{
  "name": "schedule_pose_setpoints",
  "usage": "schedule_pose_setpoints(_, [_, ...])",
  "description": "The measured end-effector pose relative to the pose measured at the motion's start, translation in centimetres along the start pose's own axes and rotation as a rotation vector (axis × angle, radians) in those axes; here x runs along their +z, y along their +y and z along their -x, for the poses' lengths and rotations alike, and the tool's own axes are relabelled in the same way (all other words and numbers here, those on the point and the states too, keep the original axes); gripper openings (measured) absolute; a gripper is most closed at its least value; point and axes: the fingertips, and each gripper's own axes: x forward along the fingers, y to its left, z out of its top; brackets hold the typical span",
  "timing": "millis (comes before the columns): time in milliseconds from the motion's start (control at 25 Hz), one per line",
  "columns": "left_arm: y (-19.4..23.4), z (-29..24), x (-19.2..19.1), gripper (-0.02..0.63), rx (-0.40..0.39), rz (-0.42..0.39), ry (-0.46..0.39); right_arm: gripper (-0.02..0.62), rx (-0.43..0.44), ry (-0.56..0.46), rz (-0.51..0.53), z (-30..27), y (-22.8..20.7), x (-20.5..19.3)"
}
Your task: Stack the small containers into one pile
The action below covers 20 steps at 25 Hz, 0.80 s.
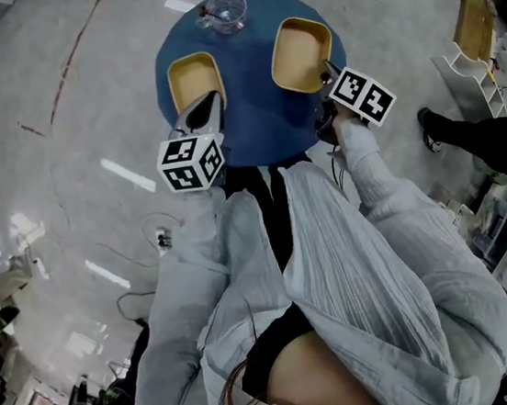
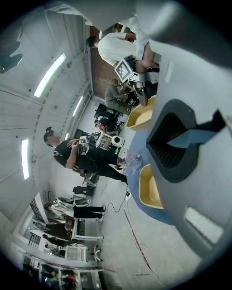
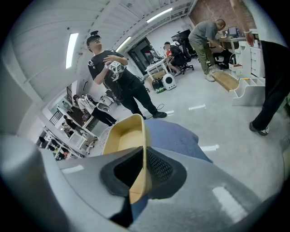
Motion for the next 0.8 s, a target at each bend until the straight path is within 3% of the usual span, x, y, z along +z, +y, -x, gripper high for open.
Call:
schedule_pose_setpoints(440, [2.6,3.9,-1.6,0.014,0.115,0.103,-0.049,0.025,0.039,0.075,0.081,2.8,1.3,-3.1])
schedule_pose_setpoints(800, [5.0,7.8,-2.2,0.014,0.202,0.148,-0.088,0.025,0.127,0.145,0.166,1.4,7.0,-5.4])
